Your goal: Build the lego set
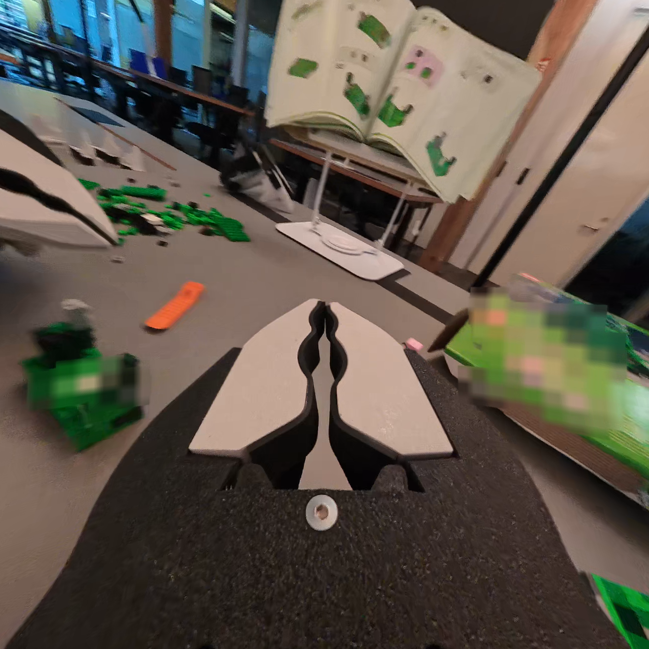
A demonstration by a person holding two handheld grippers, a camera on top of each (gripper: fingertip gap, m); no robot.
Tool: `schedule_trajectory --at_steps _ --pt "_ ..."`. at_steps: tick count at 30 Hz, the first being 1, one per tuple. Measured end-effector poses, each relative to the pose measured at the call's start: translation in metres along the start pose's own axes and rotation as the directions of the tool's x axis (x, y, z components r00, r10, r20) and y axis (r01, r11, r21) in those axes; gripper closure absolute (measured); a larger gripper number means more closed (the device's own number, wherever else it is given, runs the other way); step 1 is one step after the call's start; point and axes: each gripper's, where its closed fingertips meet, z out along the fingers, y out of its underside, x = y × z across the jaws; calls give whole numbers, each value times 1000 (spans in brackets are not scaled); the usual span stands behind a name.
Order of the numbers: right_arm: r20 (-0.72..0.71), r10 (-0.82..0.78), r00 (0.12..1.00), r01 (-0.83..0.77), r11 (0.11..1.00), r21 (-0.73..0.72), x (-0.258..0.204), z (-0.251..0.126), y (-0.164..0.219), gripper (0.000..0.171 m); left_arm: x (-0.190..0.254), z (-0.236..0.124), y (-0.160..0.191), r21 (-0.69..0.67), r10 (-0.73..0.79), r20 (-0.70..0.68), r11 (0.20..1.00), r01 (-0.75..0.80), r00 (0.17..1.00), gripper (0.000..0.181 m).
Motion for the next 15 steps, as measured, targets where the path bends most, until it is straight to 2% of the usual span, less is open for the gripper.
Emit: schedule_trajectory --at_steps 3,5,9,12,15 --pt "-8 77 997 -77 997 -19 11 7 7 171 -15 -7 -5 51 45 126 997 -51 991 181" --pt "1 66 998 -66 998 -4 9 9 6 171 -21 -11 -5 61 68 184 995 -81 980 181" --pt "68 -28 997 29 1000 -7 -8 11 5 171 -18 -13 -4 75 55 180 995 -69 982 181" --pt "181 -82 980 79 997 26 -31 10 1 171 -15 -16 -6 96 32 180 994 -50 983 181" --pt "186 -91 978 92 996 4 -33 12 4 171 -18 -20 -3 77 27 220 996 -45 975 181"
